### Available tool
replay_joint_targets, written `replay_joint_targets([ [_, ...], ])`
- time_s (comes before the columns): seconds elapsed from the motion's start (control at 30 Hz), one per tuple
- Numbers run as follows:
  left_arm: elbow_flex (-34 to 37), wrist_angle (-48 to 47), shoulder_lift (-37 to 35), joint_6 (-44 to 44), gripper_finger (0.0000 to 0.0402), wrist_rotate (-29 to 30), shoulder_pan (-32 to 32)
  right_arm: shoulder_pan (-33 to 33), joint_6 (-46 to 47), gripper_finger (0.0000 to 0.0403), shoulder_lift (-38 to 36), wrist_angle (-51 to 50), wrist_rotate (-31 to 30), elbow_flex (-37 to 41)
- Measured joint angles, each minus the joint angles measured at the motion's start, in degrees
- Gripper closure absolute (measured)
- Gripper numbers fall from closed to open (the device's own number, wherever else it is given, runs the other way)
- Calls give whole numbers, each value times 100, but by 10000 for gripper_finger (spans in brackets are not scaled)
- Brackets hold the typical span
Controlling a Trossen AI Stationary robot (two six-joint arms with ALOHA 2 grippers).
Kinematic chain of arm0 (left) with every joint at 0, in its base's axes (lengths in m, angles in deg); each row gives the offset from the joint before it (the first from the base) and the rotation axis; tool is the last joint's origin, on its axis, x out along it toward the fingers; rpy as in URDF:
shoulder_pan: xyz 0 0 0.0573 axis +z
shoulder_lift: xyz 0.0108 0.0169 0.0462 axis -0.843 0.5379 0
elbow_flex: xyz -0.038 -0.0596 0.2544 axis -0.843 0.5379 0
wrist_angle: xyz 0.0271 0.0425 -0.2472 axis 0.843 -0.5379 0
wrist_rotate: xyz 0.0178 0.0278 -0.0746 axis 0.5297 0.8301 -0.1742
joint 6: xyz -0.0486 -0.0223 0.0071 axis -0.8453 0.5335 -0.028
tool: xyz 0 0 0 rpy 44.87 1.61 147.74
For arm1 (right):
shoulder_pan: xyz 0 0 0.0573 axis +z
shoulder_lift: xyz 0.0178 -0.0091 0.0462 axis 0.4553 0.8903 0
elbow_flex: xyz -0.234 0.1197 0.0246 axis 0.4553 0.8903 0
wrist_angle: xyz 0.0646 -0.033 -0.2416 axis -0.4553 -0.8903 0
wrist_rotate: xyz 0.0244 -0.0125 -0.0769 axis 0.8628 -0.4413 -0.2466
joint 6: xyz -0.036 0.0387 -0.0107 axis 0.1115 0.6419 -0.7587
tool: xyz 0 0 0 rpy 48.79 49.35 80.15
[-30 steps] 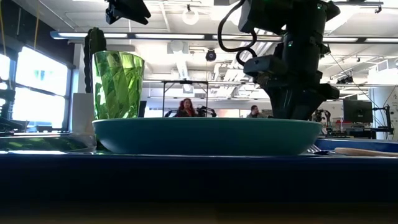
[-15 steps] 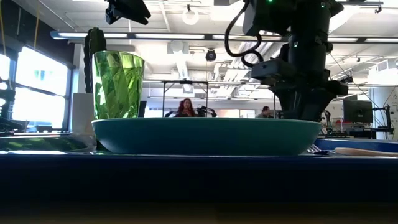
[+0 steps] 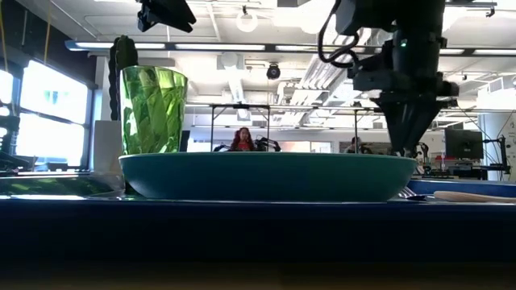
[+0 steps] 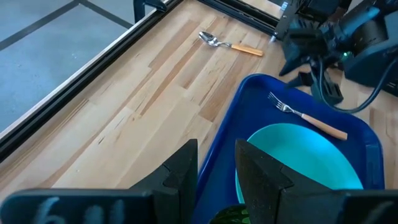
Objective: Pick and place plate/cup/fork/spoon on tray
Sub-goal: Put the orange spoon on the blue tray to the left of the yellow fork
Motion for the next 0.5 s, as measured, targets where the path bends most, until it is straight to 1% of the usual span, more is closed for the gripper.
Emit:
replay_joint_targets([
  [0.27, 0, 1, -2, 1, 304, -1, 0, -200, -556, 263, -324, -784, -360, 0],
  [0.5, 0, 1, -4, 1, 304, 0, 0, -554, -1081, 263, -436, -1540, -611, 0],
])
